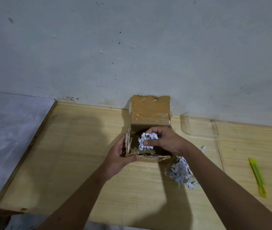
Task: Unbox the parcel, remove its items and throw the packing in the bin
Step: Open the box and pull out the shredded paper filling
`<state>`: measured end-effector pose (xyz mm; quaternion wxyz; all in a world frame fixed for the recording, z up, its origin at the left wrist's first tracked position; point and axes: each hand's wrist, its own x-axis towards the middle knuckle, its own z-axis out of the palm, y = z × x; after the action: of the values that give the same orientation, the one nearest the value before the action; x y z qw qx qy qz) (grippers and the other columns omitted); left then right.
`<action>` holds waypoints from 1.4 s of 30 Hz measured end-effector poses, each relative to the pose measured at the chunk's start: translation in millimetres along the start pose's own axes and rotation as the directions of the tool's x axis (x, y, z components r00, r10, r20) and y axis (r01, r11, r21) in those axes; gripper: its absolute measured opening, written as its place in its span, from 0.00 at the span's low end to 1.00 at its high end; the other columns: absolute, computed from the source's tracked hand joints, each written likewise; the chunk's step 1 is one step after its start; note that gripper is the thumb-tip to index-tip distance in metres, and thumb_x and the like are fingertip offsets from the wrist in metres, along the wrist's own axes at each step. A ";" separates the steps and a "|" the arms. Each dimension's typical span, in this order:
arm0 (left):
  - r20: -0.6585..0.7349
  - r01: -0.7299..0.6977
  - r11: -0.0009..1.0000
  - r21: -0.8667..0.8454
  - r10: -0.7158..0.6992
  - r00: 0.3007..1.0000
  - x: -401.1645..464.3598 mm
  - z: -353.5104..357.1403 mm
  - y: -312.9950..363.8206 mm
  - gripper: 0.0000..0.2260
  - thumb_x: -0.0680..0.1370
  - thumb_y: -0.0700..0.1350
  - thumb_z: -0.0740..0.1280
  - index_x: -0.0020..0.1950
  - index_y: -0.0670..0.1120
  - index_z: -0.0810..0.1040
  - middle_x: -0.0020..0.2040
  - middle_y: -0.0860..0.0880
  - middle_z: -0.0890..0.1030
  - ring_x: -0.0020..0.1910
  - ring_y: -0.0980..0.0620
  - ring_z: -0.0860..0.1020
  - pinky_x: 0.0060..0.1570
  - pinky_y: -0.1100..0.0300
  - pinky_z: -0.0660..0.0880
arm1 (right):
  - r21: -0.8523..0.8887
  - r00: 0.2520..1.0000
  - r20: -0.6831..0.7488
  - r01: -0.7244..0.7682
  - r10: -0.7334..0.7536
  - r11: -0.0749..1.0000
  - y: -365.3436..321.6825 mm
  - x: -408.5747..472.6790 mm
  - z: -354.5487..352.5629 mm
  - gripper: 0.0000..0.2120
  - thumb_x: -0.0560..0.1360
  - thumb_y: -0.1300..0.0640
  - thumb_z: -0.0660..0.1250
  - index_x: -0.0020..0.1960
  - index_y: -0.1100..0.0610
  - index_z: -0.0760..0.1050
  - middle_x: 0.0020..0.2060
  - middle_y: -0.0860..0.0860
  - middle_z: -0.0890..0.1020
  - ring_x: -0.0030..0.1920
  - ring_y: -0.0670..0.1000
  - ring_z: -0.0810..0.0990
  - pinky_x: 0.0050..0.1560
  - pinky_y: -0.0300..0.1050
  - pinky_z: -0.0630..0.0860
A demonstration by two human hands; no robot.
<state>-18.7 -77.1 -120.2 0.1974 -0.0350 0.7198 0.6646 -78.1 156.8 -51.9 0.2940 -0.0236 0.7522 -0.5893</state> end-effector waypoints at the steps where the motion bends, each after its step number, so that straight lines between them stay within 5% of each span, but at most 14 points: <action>1: -0.002 -0.004 1.000 0.011 0.004 1.000 -0.1 -0.5 1.3 0.45 0.71 0.38 0.82 0.82 0.50 0.64 0.72 0.49 0.80 0.71 0.49 0.79 0.73 0.42 0.74 | 0.005 1.000 -0.013 0.014 -0.014 1.000 -1.4 -6.4 -4.3 0.12 0.72 0.61 0.79 0.55 0.59 0.83 0.51 0.56 0.88 0.48 0.49 0.85 0.50 0.38 0.81; 6: -0.006 -0.067 0.992 0.104 0.068 0.998 -0.1 0.7 9.3 0.37 0.72 0.30 0.79 0.77 0.46 0.70 0.65 0.49 0.85 0.64 0.50 0.84 0.65 0.56 0.80 | 0.067 0.995 -0.091 0.052 -0.045 0.996 -2.5 -44.3 -30.3 0.12 0.73 0.60 0.79 0.54 0.61 0.82 0.52 0.61 0.87 0.49 0.54 0.85 0.58 0.50 0.80; 10: -0.024 -0.171 0.959 0.228 0.181 0.983 0.2 9.5 17.3 0.36 0.70 0.29 0.78 0.71 0.56 0.74 0.62 0.49 0.85 0.59 0.52 0.85 0.53 0.67 0.79 | 0.086 0.984 -0.175 0.046 -0.031 0.995 11.9 -81.7 -53.2 0.10 0.74 0.60 0.78 0.54 0.59 0.82 0.51 0.56 0.87 0.50 0.54 0.86 0.57 0.52 0.81; 13: -0.057 -0.151 0.968 0.201 0.165 0.985 -1.0 14.8 18.0 0.47 0.68 0.32 0.79 0.81 0.56 0.63 0.72 0.53 0.76 0.59 0.64 0.82 0.53 0.70 0.77 | 0.093 0.966 -0.260 0.042 -0.016 0.995 30.3 -100.9 -65.4 0.12 0.75 0.62 0.76 0.58 0.60 0.80 0.52 0.55 0.87 0.51 0.54 0.86 0.58 0.54 0.82; 16: -0.052 -0.099 0.977 0.188 0.111 0.992 -0.6 19.9 23.2 0.54 0.64 0.41 0.78 0.86 0.52 0.53 0.78 0.59 0.68 0.69 0.59 0.76 0.60 0.62 0.77 | 0.060 0.938 -0.346 0.022 0.000 0.998 51.9 -109.3 -73.6 0.12 0.76 0.63 0.76 0.58 0.60 0.80 0.56 0.54 0.86 0.54 0.55 0.86 0.59 0.53 0.83; 20: -0.065 -0.118 0.980 0.163 0.130 0.989 -0.9 30.5 29.3 0.38 0.66 0.34 0.74 0.68 0.62 0.66 0.49 0.79 0.79 0.50 0.77 0.79 0.47 0.75 0.76 | -0.051 0.915 -0.403 -0.030 0.007 0.998 76.8 -113.4 -77.4 0.10 0.76 0.61 0.75 0.56 0.56 0.80 0.58 0.48 0.84 0.49 0.47 0.86 0.54 0.46 0.81; 22: -0.095 -0.118 0.984 0.134 0.132 0.987 1.9 28.9 26.5 0.43 0.68 0.28 0.77 0.75 0.56 0.65 0.50 0.75 0.81 0.49 0.78 0.79 0.45 0.77 0.75 | -0.142 0.918 -0.396 -0.056 -0.005 0.988 87.4 -112.6 -76.5 0.09 0.76 0.62 0.75 0.55 0.55 0.80 0.57 0.47 0.83 0.47 0.40 0.83 0.53 0.42 0.77; 25: -0.111 -0.114 0.985 0.132 0.129 0.985 6.6 18.0 21.9 0.50 0.65 0.36 0.79 0.84 0.45 0.59 0.55 0.75 0.81 0.53 0.74 0.81 0.48 0.74 0.77 | -0.245 0.922 -0.386 -0.065 -0.036 0.967 97.9 -111.1 -72.3 0.11 0.76 0.62 0.75 0.56 0.52 0.81 0.59 0.49 0.82 0.56 0.47 0.83 0.61 0.47 0.78; 27: -0.122 -0.107 0.979 0.173 0.129 0.984 7.8 14.7 22.3 0.50 0.63 0.40 0.78 0.84 0.44 0.60 0.55 0.77 0.80 0.53 0.74 0.81 0.49 0.74 0.77 | -0.356 0.920 -0.379 -0.050 -0.095 0.933 100.2 -110.9 -69.3 0.14 0.74 0.61 0.76 0.58 0.51 0.82 0.61 0.50 0.79 0.61 0.49 0.80 0.66 0.44 0.74; 31: -0.118 -0.098 0.972 0.212 0.125 0.985 7.1 16.0 23.0 0.52 0.62 0.46 0.80 0.84 0.47 0.60 0.65 0.66 0.78 0.55 0.69 0.82 0.57 0.67 0.78 | -0.406 0.918 -0.369 -0.020 -0.144 0.914 99.2 -111.3 -66.2 0.18 0.71 0.62 0.79 0.60 0.53 0.83 0.60 0.50 0.81 0.60 0.49 0.80 0.65 0.43 0.74; 35: -0.137 -0.093 0.962 0.255 0.131 0.982 4.9 19.3 23.9 0.51 0.64 0.44 0.77 0.84 0.47 0.59 0.61 0.71 0.75 0.53 0.74 0.80 0.56 0.69 0.78 | -0.337 0.923 -0.377 -0.054 -0.082 0.940 94.1 -115.0 -67.5 0.25 0.71 0.59 0.80 0.67 0.53 0.80 0.58 0.45 0.83 0.51 0.37 0.79 0.54 0.33 0.73; 38: -0.127 -0.104 0.957 0.271 0.143 0.982 3.8 20.5 25.8 0.53 0.62 0.49 0.79 0.84 0.47 0.59 0.54 0.78 0.78 0.52 0.76 0.79 0.55 0.73 0.76 | -0.267 0.913 -0.405 -0.077 -0.040 0.961 91.7 -118.2 -68.6 0.27 0.71 0.54 0.80 0.69 0.50 0.79 0.57 0.41 0.81 0.55 0.41 0.79 0.58 0.38 0.73; 42: -0.100 -0.128 0.956 0.264 0.159 0.982 0.1 21.2 29.3 0.54 0.59 0.57 0.75 0.84 0.48 0.60 0.52 0.82 0.77 0.52 0.75 0.80 0.49 0.77 0.74 | -0.268 0.888 -0.451 -0.037 -0.091 0.963 91.6 -119.4 -67.9 0.18 0.72 0.52 0.79 0.61 0.50 0.83 0.62 0.42 0.81 0.60 0.46 0.80 0.58 0.39 0.72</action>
<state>-22.9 -53.2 -93.4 0.1078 0.0032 0.8108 0.5752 17.0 289.5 -75.9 0.0938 0.0661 0.8727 -0.4745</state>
